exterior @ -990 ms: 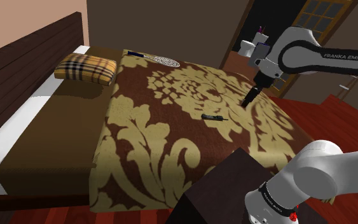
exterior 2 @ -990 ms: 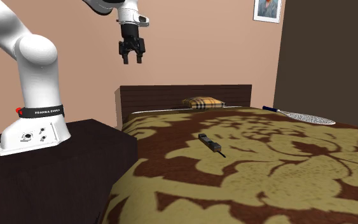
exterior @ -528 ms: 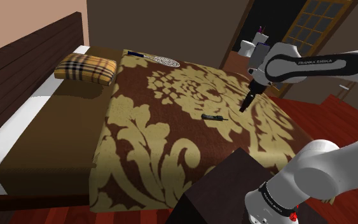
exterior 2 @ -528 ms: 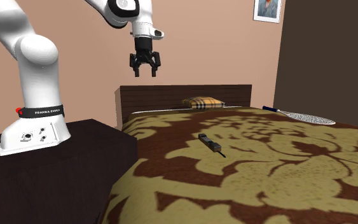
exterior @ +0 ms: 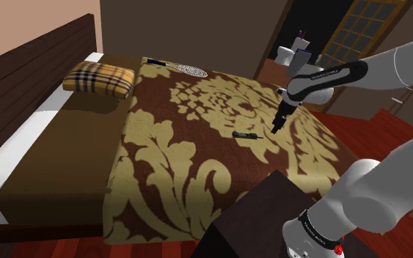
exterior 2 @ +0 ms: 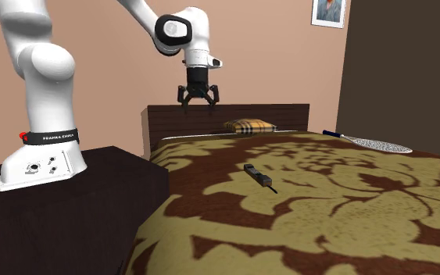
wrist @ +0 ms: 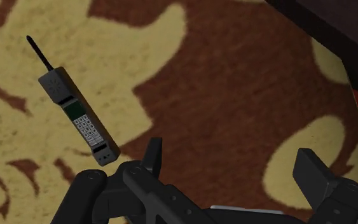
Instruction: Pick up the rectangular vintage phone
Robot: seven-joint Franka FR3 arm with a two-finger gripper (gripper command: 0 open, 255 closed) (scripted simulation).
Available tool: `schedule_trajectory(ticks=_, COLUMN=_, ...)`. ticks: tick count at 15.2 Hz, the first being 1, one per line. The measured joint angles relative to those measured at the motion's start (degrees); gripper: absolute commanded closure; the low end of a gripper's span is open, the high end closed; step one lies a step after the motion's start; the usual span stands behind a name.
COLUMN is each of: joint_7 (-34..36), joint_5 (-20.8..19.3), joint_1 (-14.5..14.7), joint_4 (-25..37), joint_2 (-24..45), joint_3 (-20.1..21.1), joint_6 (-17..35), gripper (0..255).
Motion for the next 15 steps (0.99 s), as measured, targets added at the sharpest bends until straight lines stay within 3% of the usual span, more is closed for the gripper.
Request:
schedule_trajectory(ticks=3, joint_7=-11.0, joint_5=7.74, joint_1=1.48, joint_4=3.53, joint_2=8.88, joint_3=-2.64, joint_6=3.27, gripper=0)
schedule_trajectory(ticks=5, joint_7=-19.03, joint_5=14.68, joint_1=0.9, joint_4=6.53, joint_2=15.83, joint_3=-2.38, joint_6=5.08, gripper=0)
schedule_trajectory(ticks=9, joint_7=-32.63, joint_5=25.07, joint_1=-4.45, joint_4=13.74, joint_2=27.24, joint_3=1.77, joint_6=6.01, gripper=0)
schedule_trajectory(ticks=15, joint_7=-45.01, joint_5=32.44, joint_1=-13.46, joint_4=27.15, joint_2=41.93, joint_3=9.51, joint_6=5.56, gripper=0)
